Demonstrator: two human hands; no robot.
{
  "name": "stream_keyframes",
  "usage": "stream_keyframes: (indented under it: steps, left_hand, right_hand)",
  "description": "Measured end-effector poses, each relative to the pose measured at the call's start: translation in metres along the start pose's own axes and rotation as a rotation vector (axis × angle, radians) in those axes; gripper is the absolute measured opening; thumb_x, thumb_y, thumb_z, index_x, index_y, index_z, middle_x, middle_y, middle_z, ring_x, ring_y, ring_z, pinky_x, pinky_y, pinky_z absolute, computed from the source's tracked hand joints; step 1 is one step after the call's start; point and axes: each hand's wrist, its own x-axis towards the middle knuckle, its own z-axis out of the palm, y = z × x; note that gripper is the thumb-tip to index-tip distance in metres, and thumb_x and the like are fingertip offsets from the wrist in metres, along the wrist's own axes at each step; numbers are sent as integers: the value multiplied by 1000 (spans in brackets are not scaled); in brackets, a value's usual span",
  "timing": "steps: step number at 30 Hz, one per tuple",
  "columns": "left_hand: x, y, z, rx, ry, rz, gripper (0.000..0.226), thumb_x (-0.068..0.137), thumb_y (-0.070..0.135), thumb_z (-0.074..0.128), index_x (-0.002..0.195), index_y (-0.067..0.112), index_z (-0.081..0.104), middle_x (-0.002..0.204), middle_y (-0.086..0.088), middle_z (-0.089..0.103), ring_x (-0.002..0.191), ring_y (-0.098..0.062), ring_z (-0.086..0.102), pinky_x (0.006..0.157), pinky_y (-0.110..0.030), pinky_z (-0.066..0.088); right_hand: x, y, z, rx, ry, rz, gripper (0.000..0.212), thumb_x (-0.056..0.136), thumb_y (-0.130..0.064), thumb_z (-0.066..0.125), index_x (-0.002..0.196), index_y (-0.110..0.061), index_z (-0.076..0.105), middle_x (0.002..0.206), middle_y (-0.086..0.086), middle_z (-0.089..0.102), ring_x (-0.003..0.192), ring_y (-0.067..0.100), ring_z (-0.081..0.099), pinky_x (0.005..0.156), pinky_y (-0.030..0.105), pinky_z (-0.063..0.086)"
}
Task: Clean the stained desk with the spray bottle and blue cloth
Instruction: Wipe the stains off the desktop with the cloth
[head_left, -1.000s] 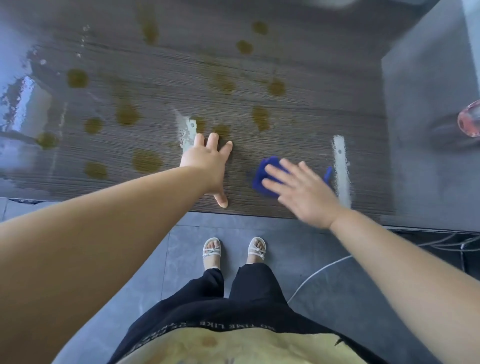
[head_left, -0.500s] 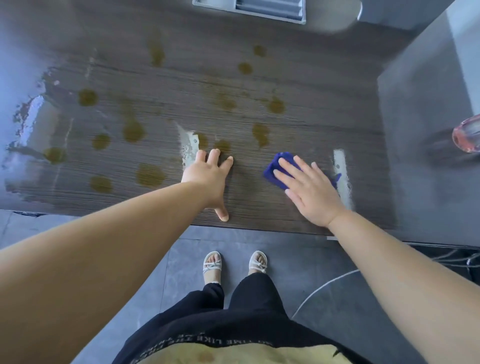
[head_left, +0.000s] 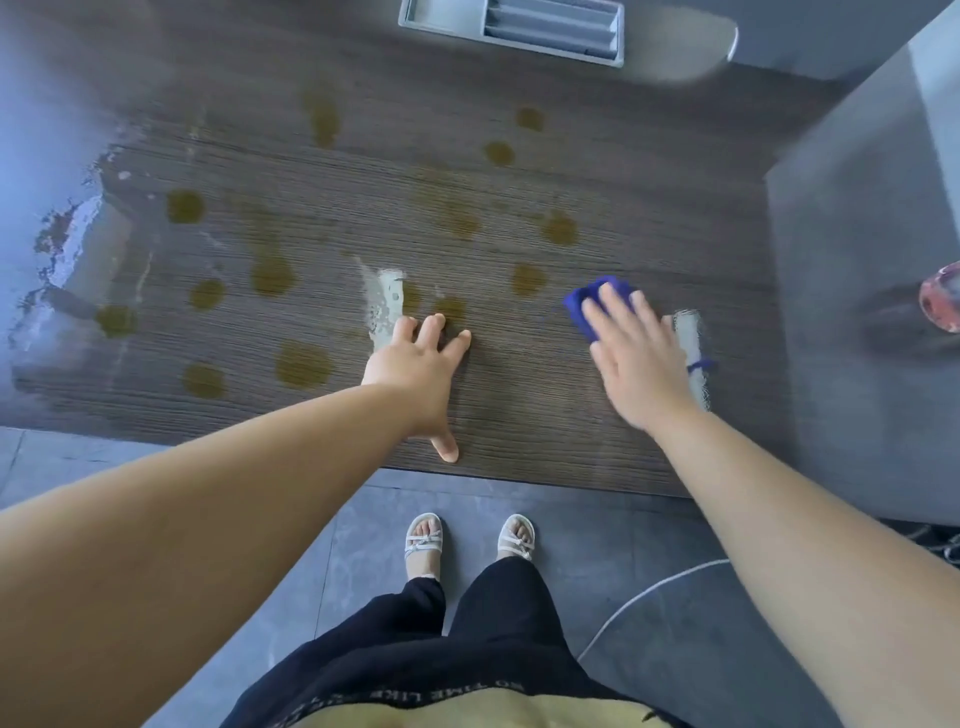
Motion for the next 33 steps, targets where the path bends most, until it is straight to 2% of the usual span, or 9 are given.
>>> stream_keyframes:
  steps: [4, 8, 10, 12, 17, 19, 25, 31, 33]
  left_hand:
    - [0, 2, -2, 30, -3, 2, 138, 48, 65, 80, 150, 27, -6, 156, -2, 0, 143, -31, 1, 100, -43, 44]
    - [1, 2, -3, 45, 5, 10, 137, 49, 65, 80, 150, 26, -4, 156, -3, 2, 142, -32, 3, 100, -42, 43]
    - [0, 1, -1, 53, 11, 17, 137, 49, 66, 79, 150, 25, -4, 155, -3, 3, 142, -32, 4, 100, -42, 44]
    - [0, 1, -1, 52, 11, 20, 138, 49, 66, 79, 150, 26, -5, 155, -2, 3, 142, -31, 3, 99, -42, 45]
    - [1, 1, -2, 58, 22, 23, 138, 49, 67, 79, 150, 26, -6, 155, -1, 2, 141, -31, 5, 98, -40, 45]
    - [1, 1, -2, 55, 17, 19, 137, 50, 66, 79, 150, 26, -6, 155, -2, 2, 141, -32, 5, 99, -40, 44]
    - [1, -1, 0, 29, 38, 19, 136, 50, 65, 79, 150, 27, -5, 155, -1, 2, 141, -31, 3, 100, -41, 43]
    - [0, -3, 4, -21, 38, 40, 134, 51, 65, 79, 150, 28, -4, 156, 2, 0, 141, -30, 1, 99, -41, 45]
    - [0, -4, 0, -62, 13, 48, 126, 55, 65, 77, 150, 29, 1, 156, 1, 1, 142, -30, 1, 102, -44, 42]
  right_hand:
    - [27, -47, -1, 125, 123, 463, 50, 101, -33, 28, 150, -27, 19, 159, -2, 9, 145, 31, 7, 115, 52, 10]
    - [1, -93, 9, 56, 55, -8, 49, 99, -34, 27, 147, -26, 28, 157, -1, 20, 144, 32, 16, 113, 52, 16]
    - [-11, -75, 6, -9, 8, -302, 50, 96, -34, 27, 143, -24, 39, 153, 0, 32, 140, 32, 28, 110, 53, 24]
    - [-3, -40, 0, -69, 14, -391, 48, 95, -32, 29, 140, -22, 43, 150, 2, 37, 136, 34, 35, 106, 57, 29]
    - [43, -28, -9, 83, 45, 320, 49, 102, -31, 25, 150, -27, 14, 160, -3, 5, 146, 28, 4, 116, 50, 6]
    - [53, -61, -9, 87, 60, 418, 52, 101, -35, 26, 151, -26, 11, 160, -2, 2, 145, 31, 1, 116, 51, 4]
    - [29, -62, -7, -66, -36, -228, 52, 101, -33, 31, 150, -29, 16, 159, -5, 8, 146, 26, 6, 115, 52, 12]
    - [51, -36, -12, 120, 25, 454, 51, 102, -37, 22, 151, -29, 10, 160, -5, 1, 146, 27, 0, 116, 50, 4]
    - [48, -66, -8, 95, 44, 427, 52, 101, -40, 21, 151, -28, 11, 160, -3, 1, 145, 29, 0, 116, 51, 5]
